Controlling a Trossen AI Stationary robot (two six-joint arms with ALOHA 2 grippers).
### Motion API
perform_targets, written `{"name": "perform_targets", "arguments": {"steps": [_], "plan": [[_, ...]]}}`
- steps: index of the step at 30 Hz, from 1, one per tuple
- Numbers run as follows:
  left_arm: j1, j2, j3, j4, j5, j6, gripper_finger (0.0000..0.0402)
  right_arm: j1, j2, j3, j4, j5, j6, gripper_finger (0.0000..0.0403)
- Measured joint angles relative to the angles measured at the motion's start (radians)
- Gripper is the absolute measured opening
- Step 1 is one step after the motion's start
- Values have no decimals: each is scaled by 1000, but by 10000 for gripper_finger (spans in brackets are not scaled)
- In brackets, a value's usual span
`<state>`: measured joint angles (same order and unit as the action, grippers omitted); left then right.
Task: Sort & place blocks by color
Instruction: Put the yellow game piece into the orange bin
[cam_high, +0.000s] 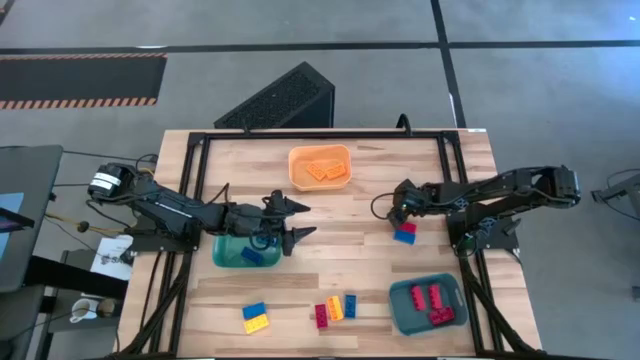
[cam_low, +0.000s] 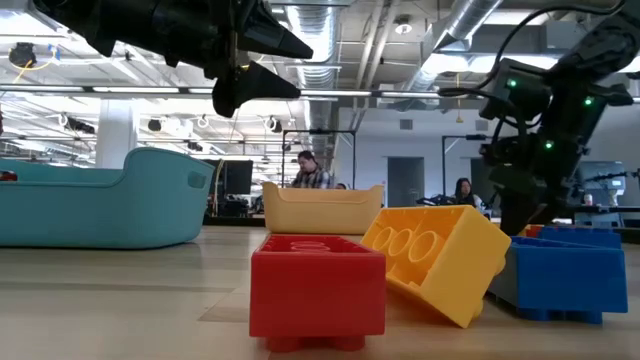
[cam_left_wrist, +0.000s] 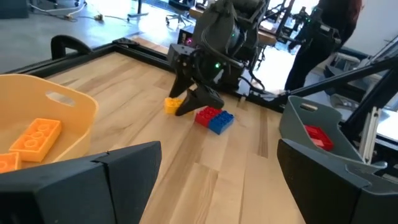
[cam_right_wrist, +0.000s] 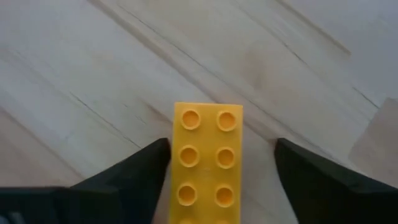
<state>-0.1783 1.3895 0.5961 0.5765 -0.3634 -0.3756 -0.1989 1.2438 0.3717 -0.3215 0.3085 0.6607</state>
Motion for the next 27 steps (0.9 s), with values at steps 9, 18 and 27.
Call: {"name": "perform_targets", "arguments": {"steps": [9,18,27], "plan": [[0,0,0,20,1,-7,309,0,-8,-3,26,17,-11,150],[1,0,0,20,11,-12,309,0,-158,-7,139,19,-36,135],[3,0,1,21,-8,-28,309,-24,-210,-4,640,-38,-169,146]]}}
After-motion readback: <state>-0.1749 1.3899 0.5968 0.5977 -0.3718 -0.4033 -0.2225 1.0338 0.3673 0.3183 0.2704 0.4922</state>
